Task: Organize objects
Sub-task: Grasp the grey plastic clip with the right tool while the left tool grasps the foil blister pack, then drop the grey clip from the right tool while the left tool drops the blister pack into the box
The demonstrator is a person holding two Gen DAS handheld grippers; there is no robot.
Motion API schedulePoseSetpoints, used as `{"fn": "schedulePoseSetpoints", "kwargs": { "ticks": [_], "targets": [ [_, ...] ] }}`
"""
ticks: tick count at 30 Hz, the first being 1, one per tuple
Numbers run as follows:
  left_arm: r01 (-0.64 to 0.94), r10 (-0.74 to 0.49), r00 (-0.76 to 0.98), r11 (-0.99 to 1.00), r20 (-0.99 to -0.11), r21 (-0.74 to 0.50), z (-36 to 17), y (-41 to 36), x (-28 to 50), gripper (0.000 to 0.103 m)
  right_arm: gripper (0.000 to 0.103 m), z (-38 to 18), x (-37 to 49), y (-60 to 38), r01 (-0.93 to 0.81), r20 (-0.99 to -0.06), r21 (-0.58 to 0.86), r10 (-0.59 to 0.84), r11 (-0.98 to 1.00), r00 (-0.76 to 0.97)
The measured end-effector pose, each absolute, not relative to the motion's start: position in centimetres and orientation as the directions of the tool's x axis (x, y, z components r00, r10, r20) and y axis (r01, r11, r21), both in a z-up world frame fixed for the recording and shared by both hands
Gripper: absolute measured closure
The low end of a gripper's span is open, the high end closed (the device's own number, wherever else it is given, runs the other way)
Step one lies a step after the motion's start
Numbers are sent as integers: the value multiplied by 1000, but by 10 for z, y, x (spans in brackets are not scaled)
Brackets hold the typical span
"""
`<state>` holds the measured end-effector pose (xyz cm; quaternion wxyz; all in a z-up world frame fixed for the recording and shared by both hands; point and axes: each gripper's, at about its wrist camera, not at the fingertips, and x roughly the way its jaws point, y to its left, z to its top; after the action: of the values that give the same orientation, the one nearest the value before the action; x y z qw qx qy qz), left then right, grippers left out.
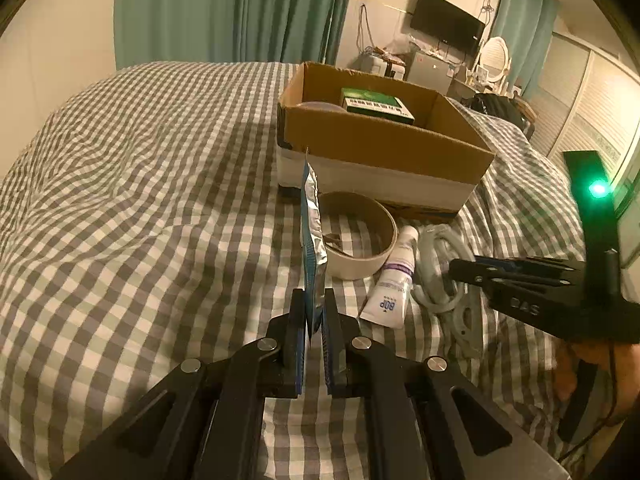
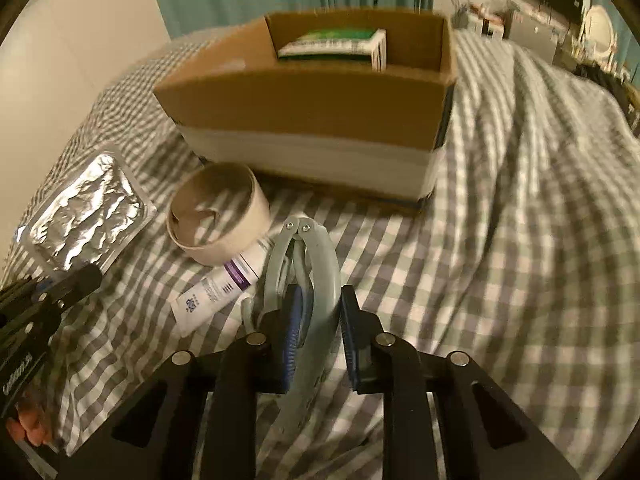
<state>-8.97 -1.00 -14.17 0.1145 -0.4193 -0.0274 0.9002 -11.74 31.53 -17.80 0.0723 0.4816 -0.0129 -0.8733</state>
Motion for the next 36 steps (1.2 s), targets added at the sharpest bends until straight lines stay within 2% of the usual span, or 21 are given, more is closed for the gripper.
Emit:
{"fn": "schedulePoseSetpoints", "kwargs": {
  "ticks": [2, 10, 16, 21, 26, 32, 36],
  "targets": [
    [-184, 231, -630, -972, -742, -146, -137, -10, -90, 96, 92, -167, -112, 317, 126, -817, 103, -156, -987, -554],
    [-216, 263, -659, -964, -705, -157, -103, -6, -103, 96, 92, -115, -88, 317, 161, -736, 68, -159, -985, -658],
    [-259, 268, -711, -959, -650, -112, -59, 9, -131, 96, 92, -46, -115, 321, 158, -641, 33, -142, -987, -754],
    [-283, 268, -739, -956, -619, -76, -34, 26, -168, 96, 92, -12, -155, 327, 148, -603, -3, -116, -989, -789],
    [-297, 279, -734, -952, -619, -77, -34, 37, -210, 96, 92, -13, -194, 322, 170, -608, -5, -131, -986, -783],
    [-303, 286, -684, -948, -672, -95, -72, 47, -254, 96, 92, -57, -237, 316, 189, -673, 35, -164, -981, -721],
    [-311, 291, -660, -945, -693, -101, -88, 49, -272, 96, 92, -72, -249, 325, 191, -675, 99, -207, -977, -709]
  ]
}}
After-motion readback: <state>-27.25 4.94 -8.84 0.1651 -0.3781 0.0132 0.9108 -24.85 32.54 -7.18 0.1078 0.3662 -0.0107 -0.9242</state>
